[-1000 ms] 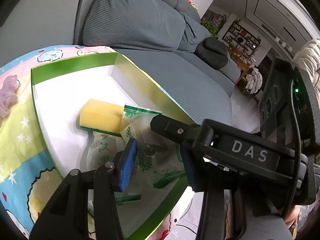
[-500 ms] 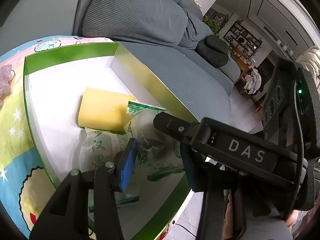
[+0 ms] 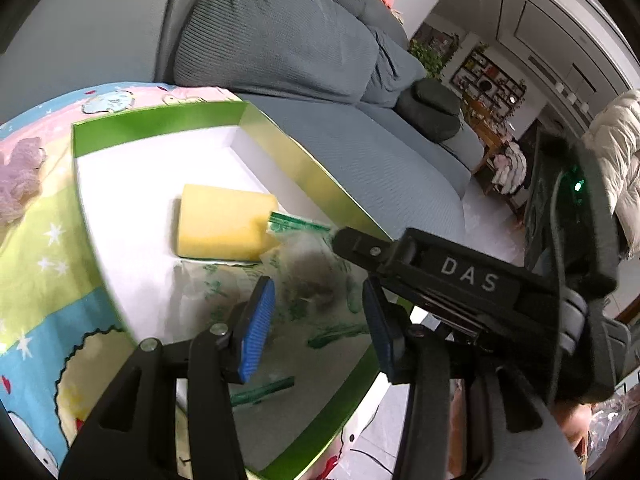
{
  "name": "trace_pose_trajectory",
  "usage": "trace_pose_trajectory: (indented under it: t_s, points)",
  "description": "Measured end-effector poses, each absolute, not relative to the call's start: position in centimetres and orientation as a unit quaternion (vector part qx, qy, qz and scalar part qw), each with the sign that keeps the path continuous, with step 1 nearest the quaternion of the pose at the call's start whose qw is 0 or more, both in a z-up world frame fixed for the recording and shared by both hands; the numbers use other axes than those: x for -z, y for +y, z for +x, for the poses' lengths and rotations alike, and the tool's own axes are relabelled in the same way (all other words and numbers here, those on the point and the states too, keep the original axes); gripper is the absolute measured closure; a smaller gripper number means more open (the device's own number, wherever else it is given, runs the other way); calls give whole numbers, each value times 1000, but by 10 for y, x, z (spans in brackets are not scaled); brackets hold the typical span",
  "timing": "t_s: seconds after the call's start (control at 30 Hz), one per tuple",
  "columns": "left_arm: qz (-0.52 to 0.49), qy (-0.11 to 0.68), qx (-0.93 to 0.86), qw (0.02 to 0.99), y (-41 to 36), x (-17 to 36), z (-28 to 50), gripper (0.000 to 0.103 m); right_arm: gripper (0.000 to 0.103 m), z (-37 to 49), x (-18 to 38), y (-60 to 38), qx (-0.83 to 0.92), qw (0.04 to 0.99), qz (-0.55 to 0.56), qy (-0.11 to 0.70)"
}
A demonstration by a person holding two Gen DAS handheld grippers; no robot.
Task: Organize objects
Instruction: 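Lower the clear snack bag into the white box and open the right tool, then move the right tool to the green-and-yellow scrub sponge and grasp it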
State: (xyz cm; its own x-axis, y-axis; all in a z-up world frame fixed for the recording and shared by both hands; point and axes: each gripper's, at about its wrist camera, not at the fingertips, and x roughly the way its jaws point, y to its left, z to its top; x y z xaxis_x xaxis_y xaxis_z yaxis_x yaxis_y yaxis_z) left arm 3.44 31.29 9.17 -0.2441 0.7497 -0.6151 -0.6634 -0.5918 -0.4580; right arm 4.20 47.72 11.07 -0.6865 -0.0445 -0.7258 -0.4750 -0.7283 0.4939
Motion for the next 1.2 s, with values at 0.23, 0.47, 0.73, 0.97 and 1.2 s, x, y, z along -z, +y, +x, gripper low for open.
trace_pose_trajectory:
  t_s: [0.23, 0.47, 0.73, 0.97, 1.2]
  points:
    - [-401, -64, -801, 439, 279, -110, 40, 44, 51, 48, -122, 475, -855, 128, -357, 353]
    - [-380, -74, -829, 403, 227, -126, 45, 25, 41, 48, -143, 454, -873, 89, -328, 349]
    - [-377, -99, -861, 328, 150, -127, 42, 13, 26, 44, -161, 419, -888, 37, -316, 332]
    - [-378, -120, -879, 264, 85, -120, 36, 1, 17, 36, -174, 384, -897, -2, -323, 301]
    - [-377, -188, -893, 156, 3, -96, 17, 1, 17, 28, -182, 346, -905, -48, -325, 270]
